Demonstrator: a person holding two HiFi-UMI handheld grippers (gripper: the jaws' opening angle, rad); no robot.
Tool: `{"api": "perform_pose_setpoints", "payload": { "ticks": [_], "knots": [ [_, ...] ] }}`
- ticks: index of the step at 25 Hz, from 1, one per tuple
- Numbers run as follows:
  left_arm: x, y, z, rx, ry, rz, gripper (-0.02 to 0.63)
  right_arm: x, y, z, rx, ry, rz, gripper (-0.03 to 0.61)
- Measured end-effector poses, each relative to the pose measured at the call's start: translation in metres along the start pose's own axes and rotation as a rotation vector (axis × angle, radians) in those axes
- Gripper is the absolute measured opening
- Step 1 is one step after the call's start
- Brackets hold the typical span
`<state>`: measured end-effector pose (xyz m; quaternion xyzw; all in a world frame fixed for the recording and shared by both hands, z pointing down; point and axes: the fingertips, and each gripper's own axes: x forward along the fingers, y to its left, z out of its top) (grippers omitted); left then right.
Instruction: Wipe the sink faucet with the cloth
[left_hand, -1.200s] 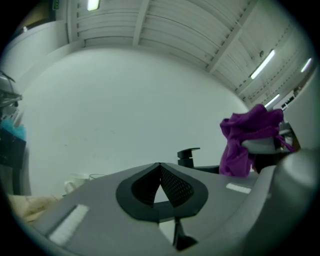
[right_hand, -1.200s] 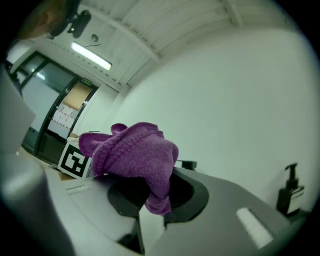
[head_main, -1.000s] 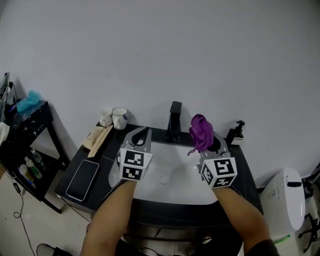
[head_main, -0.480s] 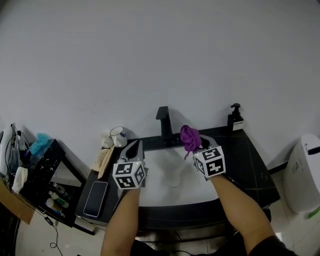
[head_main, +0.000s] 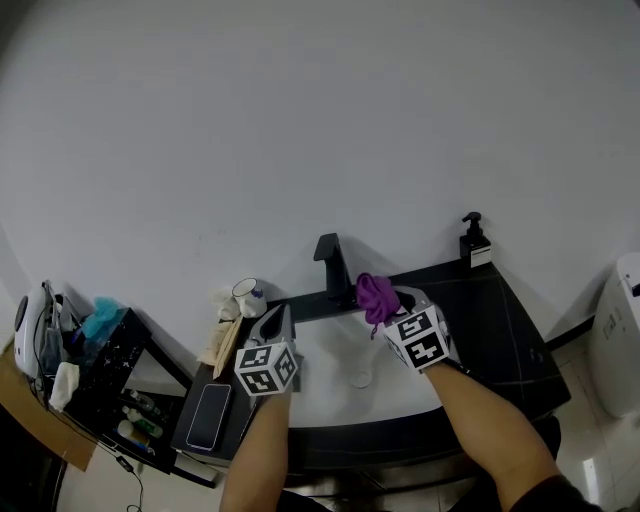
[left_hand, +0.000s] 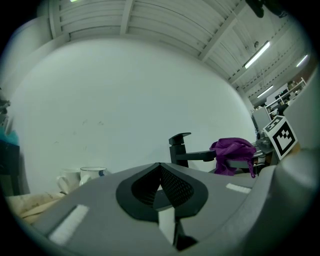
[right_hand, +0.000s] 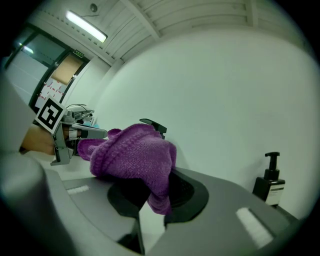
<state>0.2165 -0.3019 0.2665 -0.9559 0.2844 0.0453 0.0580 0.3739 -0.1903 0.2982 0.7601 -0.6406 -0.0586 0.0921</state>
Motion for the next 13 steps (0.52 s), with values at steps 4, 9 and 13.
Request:
{"api": "perform_pose_setpoints", "payload": {
  "ticks": [4,9,13],
  "knots": [
    [0.0005,0.0012,-0.0002,-0.005,-0.002,0.0,0.018,0.0019,-0.0022,0.0007,0.014,-0.022,0.002,0.066],
    [0.0004,0.0006,0.0001,-0.005,0.001,-0.002,0.018,0.002,-0.0019,-0.0002,0.003,-0.008,0.0,0.066],
    [-0.0001,0.0003,-0.0006,-0.005,0.003,-0.002,0.018,0.0005,0.0,-0.0001,0.005,0.002,0.004,0.066]
  ]
}}
